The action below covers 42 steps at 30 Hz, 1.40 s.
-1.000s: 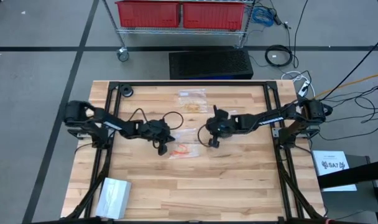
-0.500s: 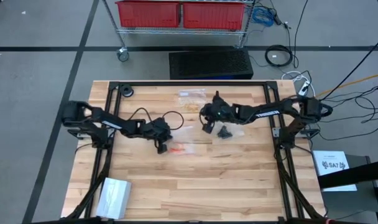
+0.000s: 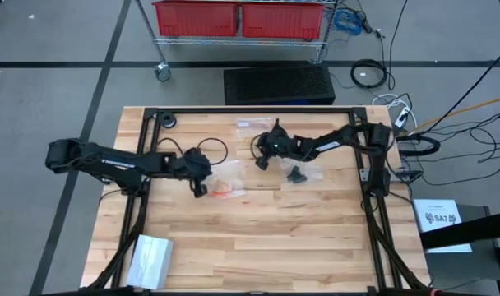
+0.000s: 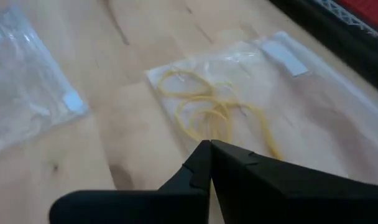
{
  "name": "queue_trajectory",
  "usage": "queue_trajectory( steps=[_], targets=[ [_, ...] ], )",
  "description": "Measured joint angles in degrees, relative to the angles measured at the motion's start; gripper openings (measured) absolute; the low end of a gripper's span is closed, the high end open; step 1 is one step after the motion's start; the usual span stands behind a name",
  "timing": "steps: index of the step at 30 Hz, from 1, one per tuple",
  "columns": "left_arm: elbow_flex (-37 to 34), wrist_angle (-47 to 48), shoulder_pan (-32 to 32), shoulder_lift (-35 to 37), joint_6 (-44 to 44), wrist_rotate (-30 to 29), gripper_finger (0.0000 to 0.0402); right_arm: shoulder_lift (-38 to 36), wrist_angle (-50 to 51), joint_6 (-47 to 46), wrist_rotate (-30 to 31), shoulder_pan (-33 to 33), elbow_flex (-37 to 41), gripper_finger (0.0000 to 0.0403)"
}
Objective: Sort rubber bands
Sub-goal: Adjust the transparent zip bags
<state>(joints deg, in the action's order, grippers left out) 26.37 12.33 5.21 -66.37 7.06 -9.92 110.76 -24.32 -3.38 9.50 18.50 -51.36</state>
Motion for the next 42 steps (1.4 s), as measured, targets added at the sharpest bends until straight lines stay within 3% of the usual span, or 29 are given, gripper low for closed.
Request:
queue_trajectory(
  steps=[6, 13, 17, 26, 33, 42],
  targets=[
    [0.1, -11.5, -0.5, -0.7, 3.1, 6.8, 0.0002, 4.5, 7.5, 1.1, -1.9, -0.1, -6.2, 0.0000],
    [0.2, -23.6, -2.8, -15.6, 4.3, 9.2, 0.0002, 3.7, 13.5, 1.2, -4.5, -1.8, -7.0, 0.0000],
    [0.4, -23.5, -3.8, -20.2, 4.7, 9.3, 0.0002, 3.6, 15.5, 0.5, -5.4, -3.1, -7.2, 0.0000],
    [0.2, -12.5, -5.8, -14.3, 5.7, 9.1, 0.0002, 3.5, 21.4, -1.7, -8.7, -6.7, -7.2, 0.0000],
    [0.1, -2.0, -5.7, -7.6, 5.6, 4.1, 0.0002, 3.5, 23.5, -4.9, -14.0, -11.8, -7.2, 0.0000],
    [0.1, -2.4, -5.7, -6.1, 2.9, 3.6, 0.0002, 3.3, 23.8, -11.8, -18.4, -20.3, -7.1, 0.0000]
  ],
)
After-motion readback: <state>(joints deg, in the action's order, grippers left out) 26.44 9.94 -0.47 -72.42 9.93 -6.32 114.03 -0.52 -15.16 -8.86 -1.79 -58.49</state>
